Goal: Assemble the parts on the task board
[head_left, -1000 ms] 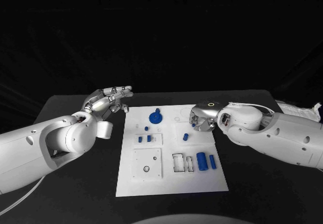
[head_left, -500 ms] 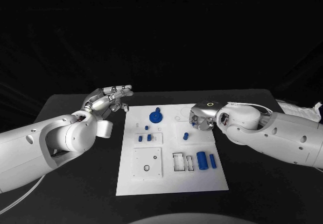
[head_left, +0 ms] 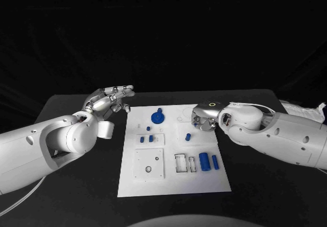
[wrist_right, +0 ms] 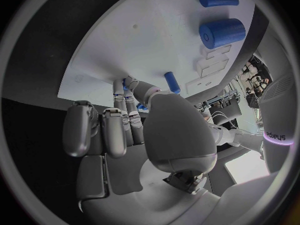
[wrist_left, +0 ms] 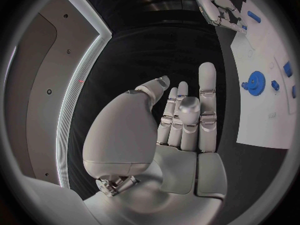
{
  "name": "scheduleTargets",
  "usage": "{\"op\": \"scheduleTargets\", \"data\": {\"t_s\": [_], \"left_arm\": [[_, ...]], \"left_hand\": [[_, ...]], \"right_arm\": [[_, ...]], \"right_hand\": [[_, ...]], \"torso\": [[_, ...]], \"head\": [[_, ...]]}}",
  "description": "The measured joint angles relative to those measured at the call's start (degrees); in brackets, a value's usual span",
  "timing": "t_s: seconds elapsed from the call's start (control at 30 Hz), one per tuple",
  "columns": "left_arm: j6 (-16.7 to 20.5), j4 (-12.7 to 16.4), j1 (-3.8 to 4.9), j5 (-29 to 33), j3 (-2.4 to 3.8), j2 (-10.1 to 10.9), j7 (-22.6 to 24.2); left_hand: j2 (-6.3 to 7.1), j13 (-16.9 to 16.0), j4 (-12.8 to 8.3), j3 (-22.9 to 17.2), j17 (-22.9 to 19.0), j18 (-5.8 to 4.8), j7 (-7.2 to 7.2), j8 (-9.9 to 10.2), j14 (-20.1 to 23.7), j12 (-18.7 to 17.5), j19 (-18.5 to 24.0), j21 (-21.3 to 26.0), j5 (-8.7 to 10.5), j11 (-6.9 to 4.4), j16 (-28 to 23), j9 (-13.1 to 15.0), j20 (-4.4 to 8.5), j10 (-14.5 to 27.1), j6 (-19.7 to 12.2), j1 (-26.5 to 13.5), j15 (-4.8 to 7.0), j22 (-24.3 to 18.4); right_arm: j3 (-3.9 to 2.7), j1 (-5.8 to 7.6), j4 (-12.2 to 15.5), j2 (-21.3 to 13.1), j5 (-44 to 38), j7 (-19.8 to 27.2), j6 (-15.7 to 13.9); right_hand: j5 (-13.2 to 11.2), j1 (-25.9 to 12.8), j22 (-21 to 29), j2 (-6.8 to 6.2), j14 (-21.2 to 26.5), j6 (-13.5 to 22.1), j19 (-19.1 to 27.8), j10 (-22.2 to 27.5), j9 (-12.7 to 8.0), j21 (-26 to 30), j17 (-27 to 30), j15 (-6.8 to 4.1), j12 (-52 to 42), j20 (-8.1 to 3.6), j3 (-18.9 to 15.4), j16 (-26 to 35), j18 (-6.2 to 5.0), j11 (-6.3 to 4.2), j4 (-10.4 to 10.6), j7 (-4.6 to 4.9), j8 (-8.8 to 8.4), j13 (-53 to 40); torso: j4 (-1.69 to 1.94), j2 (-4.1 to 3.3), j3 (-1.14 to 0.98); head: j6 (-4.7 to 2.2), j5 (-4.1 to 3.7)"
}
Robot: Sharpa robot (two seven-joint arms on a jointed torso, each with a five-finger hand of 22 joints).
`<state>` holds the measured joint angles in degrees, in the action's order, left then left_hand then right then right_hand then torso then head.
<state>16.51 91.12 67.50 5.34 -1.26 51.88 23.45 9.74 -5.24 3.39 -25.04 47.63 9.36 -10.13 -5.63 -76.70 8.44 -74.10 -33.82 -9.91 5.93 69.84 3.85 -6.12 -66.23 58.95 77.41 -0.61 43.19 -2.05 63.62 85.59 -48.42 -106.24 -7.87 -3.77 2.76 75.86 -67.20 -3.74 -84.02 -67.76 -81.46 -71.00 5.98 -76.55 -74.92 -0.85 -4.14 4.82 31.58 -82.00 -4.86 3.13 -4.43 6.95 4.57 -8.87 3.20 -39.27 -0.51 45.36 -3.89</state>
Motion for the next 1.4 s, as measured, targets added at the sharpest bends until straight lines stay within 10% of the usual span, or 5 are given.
{"op": "scheduleTargets", "data": {"t_s": [0.8,1.4], "left_arm": [[0.01,-0.35,0.0,0.0,0.0,0.04,-0.2],[0.01,-0.54,-0.03,0.0,-0.01,0.04,-0.3]], "left_hand": [[0.0,0.01,-0.32,0.32,-0.29,-0.01,-0.29,0.0,0.22,0.43,0.0,0.34,0.0,0.1,0.0,-0.07,0.0,0.93,-0.93,0.0,-0.22,-0.33],[0.0,0.02,-0.47,0.47,-0.28,-0.01,-0.29,0.0,0.21,0.43,0.0,0.34,0.0,0.09,0.0,-0.06,0.0,1.33,-0.93,0.0,-0.22,-0.32]], "right_arm": [[-0.29,-0.43,3.06,-2.27,-0.06,-0.65,-2.92],[-2.0,0.06,14.07,-5.14,0.44,-1.01,-3.96]], "right_hand": [[0.02,0.31,-0.2,0.29,0.0,-0.19,0.01,-0.07,0.05,0.0,0.01,0.01,0.44,0.0,0.15,0.0,0.0,0.09,-0.17,0.21,-0.14,0.28],[0.0,0.3,-0.34,0.26,0.0,-0.39,0.01,-0.1,0.11,0.0,0.02,0.01,0.44,0.0,0.13,0.0,0.0,0.1,-0.17,0.0,-0.18,0.38]], "torso": [[-0.01,0.04,0.01],[-0.03,0.04,0.0]], "head": [[-0.04,-0.1],[-0.23,0.43]]}}
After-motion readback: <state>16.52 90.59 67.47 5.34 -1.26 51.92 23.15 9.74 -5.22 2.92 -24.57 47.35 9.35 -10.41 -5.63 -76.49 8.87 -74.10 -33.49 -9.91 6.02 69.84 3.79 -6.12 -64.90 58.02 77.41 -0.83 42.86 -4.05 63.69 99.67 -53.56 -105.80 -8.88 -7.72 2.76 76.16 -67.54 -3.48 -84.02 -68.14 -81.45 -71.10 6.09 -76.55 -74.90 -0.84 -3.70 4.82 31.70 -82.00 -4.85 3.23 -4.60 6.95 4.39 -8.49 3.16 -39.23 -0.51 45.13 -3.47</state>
